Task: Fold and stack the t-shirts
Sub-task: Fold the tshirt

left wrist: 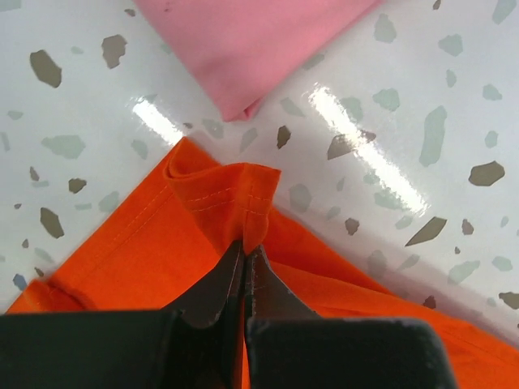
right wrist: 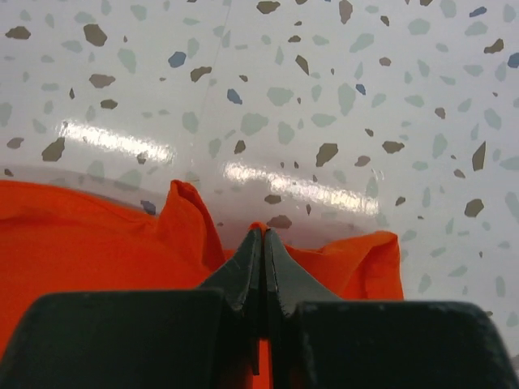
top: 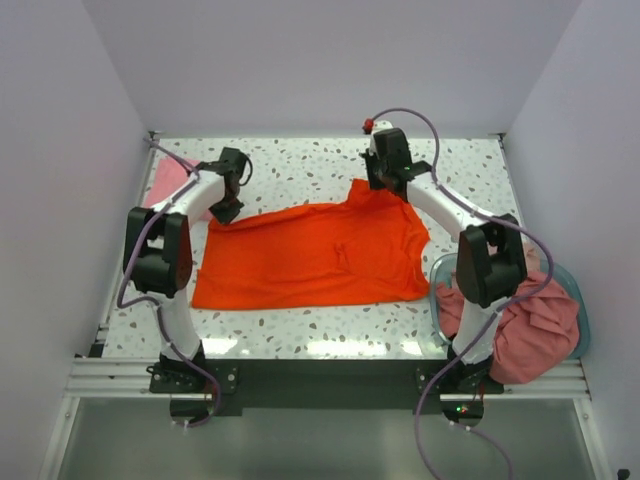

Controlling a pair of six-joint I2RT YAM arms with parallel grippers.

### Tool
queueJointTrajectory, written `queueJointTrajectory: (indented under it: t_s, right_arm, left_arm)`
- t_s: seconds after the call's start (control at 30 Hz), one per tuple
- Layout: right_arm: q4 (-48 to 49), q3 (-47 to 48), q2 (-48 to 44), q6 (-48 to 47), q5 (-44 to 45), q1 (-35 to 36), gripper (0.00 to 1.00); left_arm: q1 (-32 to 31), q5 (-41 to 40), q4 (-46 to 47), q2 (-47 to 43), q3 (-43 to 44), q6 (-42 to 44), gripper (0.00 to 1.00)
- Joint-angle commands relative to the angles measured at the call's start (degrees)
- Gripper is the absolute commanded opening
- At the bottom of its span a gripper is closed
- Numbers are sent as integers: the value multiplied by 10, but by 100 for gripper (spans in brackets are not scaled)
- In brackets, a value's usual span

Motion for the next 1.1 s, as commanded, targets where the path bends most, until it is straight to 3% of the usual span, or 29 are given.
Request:
queueJointTrajectory:
  t_s: [0.0,0.53,0.9,1.0,1.03,1.07]
  right_arm:
    - [21,-52,-66,-3,-10,5,0]
    - [-13,-261,-274,29,25,20,0]
    - [-23,-363,-341,58,17,34,0]
    - [-34,-389,-353,81,29,51,1]
    - [-41,-405,-356,88,34,55,4]
    - [-65,-413,-359,97,43,64,10]
  left_arm:
    - [-4,-16,22,-56,-44,-16,0]
    - [-14,-50,31,-164,-163,-28,0]
    - [-14,-21,62,-195,-226,-24,0]
    - [-14,-16,67,-206,-253,-23,13]
    - [-14,-16,64,-210,-261,-24,30]
    - [-14,-16,63,-214,-268,-22,38]
